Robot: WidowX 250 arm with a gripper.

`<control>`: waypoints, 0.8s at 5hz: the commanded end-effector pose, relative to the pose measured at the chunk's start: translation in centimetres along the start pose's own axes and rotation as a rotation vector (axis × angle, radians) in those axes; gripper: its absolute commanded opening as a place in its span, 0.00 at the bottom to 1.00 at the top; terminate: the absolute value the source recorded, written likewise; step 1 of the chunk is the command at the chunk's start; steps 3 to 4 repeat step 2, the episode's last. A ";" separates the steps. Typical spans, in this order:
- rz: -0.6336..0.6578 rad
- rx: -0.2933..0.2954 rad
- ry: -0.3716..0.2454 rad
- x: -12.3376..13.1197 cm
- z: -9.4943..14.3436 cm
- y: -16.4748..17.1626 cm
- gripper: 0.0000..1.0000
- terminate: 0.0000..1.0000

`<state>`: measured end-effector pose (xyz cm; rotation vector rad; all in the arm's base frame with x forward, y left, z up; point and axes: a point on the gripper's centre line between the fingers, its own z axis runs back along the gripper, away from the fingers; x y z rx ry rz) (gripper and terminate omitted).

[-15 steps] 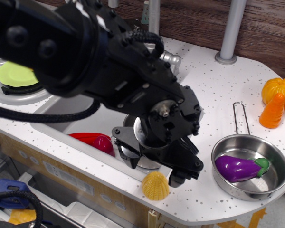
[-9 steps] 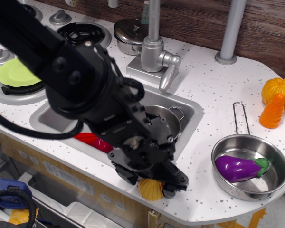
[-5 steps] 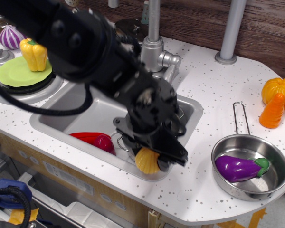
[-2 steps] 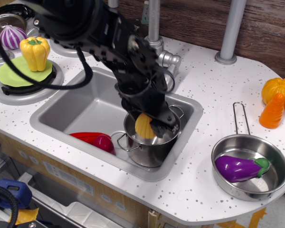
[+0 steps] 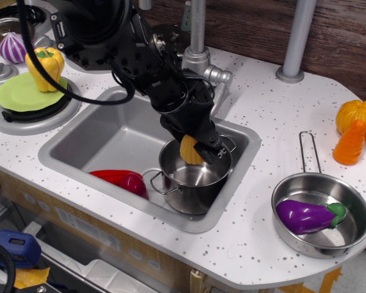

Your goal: Put corn in pot which is in sink

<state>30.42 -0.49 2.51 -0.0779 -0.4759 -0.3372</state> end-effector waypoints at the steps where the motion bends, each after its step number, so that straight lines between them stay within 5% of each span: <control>1: -0.002 0.018 -0.033 0.9 0.6 0.6 1.00 0.00; 2: -0.002 0.018 -0.033 0.9 0.6 0.6 1.00 1.00; 4: -0.002 0.018 -0.033 0.9 0.6 0.6 1.00 1.00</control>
